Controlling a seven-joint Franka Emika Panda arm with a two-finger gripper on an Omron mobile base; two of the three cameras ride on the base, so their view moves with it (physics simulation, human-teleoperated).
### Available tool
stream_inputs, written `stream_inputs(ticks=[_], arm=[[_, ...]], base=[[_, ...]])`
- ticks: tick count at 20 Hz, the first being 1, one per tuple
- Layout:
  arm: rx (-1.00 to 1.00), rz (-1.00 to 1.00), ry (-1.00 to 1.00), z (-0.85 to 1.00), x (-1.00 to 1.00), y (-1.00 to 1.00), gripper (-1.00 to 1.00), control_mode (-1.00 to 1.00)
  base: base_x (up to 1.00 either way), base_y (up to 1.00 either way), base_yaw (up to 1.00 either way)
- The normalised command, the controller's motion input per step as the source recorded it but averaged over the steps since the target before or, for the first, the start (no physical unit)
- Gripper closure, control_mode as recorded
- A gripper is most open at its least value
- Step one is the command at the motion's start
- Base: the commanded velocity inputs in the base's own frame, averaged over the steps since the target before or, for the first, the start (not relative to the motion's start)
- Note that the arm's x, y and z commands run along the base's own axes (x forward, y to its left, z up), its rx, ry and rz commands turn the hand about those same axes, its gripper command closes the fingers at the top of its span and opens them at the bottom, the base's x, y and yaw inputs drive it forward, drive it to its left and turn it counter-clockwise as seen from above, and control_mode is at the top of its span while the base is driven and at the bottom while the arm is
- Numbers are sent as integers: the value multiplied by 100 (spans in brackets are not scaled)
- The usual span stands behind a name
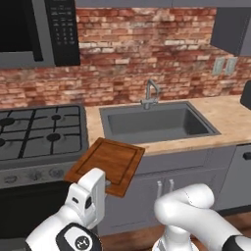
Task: Move the cutting board and knife to the sink. Then move spray from the cabinet to the counter.
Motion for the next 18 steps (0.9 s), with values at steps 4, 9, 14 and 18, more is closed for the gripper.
stream_inputs(ticks=[4,9,14,18], arm=[[0,0,0,0,0,0,100,100],[0,0,0,0,0,0,100,100],[0,0,0,0,0,0,100,100],[0,0,0,0,0,0,100,100]], base=[[38,-25,6],[42,-32,7],[40,-44,4],[52,-37,0]])
